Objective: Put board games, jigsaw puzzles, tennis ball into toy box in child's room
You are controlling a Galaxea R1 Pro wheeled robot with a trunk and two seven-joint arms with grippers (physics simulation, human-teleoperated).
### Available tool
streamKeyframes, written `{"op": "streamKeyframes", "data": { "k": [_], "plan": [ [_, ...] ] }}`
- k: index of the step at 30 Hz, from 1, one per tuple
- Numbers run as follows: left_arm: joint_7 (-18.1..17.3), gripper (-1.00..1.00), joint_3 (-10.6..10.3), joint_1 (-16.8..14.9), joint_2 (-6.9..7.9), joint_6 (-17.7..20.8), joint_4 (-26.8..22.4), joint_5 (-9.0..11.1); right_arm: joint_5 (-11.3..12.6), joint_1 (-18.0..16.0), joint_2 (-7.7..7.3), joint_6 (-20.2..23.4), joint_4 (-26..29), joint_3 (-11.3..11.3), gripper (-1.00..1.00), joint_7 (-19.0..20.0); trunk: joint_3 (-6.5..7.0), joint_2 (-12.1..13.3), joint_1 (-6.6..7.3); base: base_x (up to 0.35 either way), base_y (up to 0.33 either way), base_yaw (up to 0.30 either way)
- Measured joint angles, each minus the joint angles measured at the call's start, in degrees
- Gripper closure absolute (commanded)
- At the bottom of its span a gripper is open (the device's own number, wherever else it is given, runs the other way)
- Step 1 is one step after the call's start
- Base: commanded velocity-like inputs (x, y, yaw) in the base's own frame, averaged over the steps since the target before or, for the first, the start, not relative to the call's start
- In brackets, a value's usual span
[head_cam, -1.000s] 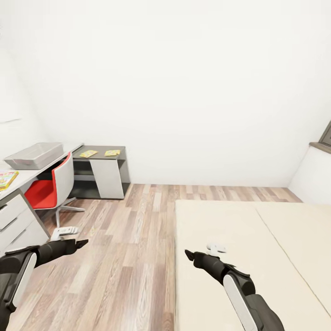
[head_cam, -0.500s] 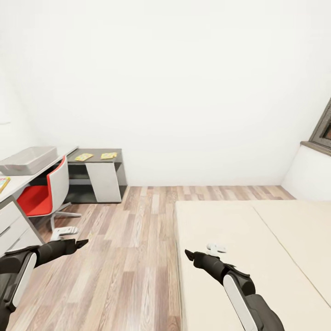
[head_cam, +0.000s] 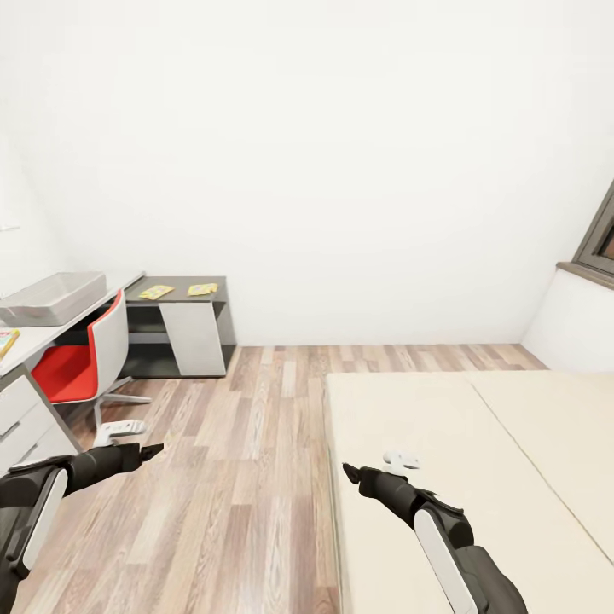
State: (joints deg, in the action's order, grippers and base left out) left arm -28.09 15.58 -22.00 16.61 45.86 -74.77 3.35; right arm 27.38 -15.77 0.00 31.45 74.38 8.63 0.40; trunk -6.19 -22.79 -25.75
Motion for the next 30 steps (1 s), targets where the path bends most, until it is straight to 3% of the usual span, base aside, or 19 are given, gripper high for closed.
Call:
{"op": "streamKeyframes", "data": {
  "k": [17, 30],
  "plan": [
    [0.0, -1.00, 0.0, 0.0, 0.08, 0.0, 0.0, 0.1, 0.0, 0.0, 0.00, 0.0, 0.0, 0.0, -1.00, 0.0, 0.20, 0.0, 0.00, 0.000, 0.272, -0.058],
    [0.0, -1.00, 0.0, 0.0, 0.08, 0.0, 0.0, 0.1, 0.1, 0.0, 0.00, 0.0, 0.0, 0.0, -1.00, 0.0, 0.81, 0.0, 0.00, 0.000, 0.286, -0.197]
  ]
}}
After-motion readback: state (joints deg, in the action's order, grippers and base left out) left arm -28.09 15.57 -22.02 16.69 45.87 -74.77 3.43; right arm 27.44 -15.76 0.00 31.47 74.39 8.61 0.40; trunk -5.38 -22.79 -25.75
